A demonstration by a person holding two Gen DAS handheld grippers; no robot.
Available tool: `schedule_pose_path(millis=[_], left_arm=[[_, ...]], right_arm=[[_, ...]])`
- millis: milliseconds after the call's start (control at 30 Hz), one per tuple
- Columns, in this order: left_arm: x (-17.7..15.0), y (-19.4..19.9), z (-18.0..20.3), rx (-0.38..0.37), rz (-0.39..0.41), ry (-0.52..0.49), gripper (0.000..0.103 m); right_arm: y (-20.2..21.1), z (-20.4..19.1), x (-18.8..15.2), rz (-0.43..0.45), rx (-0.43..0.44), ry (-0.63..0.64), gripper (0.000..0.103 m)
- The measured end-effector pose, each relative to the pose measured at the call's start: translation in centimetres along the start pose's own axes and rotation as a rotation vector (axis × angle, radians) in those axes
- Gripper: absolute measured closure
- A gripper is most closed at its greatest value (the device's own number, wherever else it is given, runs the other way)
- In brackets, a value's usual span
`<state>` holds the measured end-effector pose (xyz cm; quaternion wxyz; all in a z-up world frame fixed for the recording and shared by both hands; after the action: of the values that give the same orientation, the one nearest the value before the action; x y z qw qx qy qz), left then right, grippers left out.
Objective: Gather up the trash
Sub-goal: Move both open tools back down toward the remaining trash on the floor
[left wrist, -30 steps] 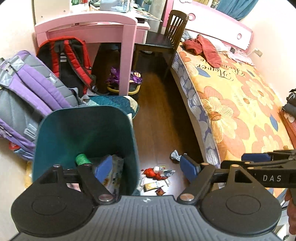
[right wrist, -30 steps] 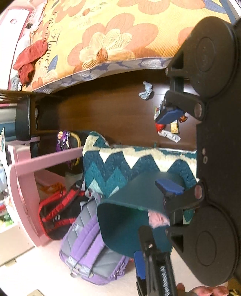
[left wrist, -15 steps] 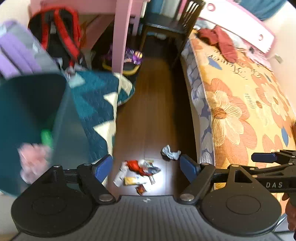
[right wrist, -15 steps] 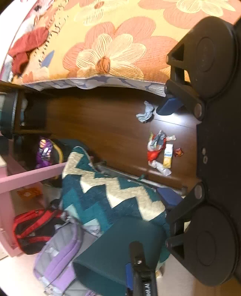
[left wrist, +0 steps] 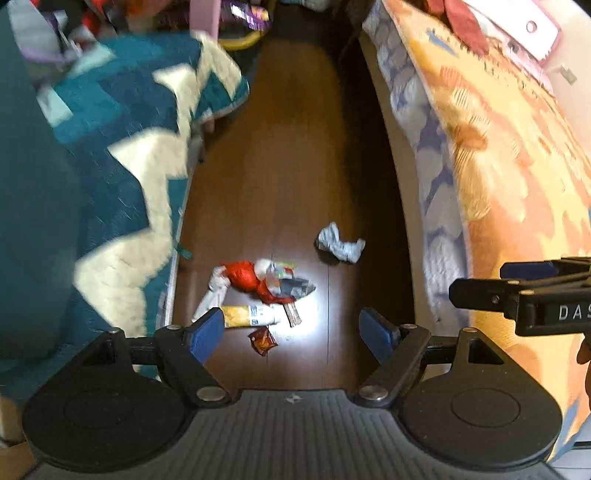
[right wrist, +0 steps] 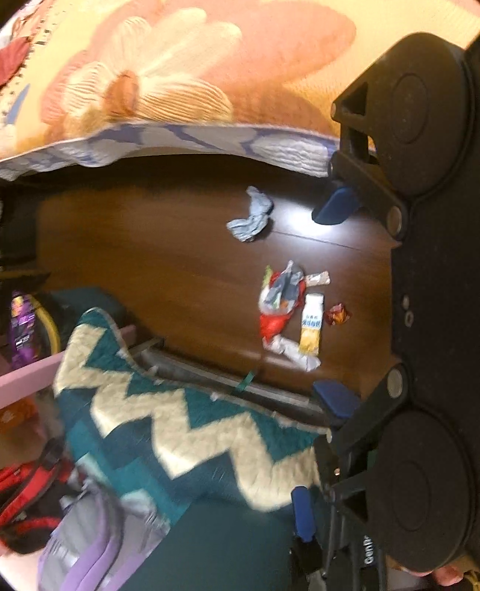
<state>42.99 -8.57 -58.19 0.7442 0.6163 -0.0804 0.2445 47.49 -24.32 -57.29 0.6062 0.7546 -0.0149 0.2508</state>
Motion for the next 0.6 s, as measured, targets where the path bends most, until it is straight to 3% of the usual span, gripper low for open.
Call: schedule_pose_path(millis=[267, 600], left_arm=[[-7.1, -12.8, -2.1, 0.023, -0.084, 0.041, 0.018], [-13.7, -26.3, -4.6, 0.123, -0.114, 0.095, 0.018]], right_arm=[[-12.3, 2.3, -4.0, -0.052, -0.014, -0.014, 0.012], [-26.5, 2.6, -5.1, -0.079, 0.029, 0.078, 0.013]])
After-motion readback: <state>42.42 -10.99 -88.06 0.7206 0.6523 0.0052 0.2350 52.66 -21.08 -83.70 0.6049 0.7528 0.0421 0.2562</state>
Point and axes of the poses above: each gripper's, at about its wrist camera, not at the fingertips, and y roughly against the way its jaws point, z to its right, x to its top, the point moved 10 cm from there along -y, roughly the way its jaws point, and after that the axes turned 9 degrees about z, right-handed, at the moved point
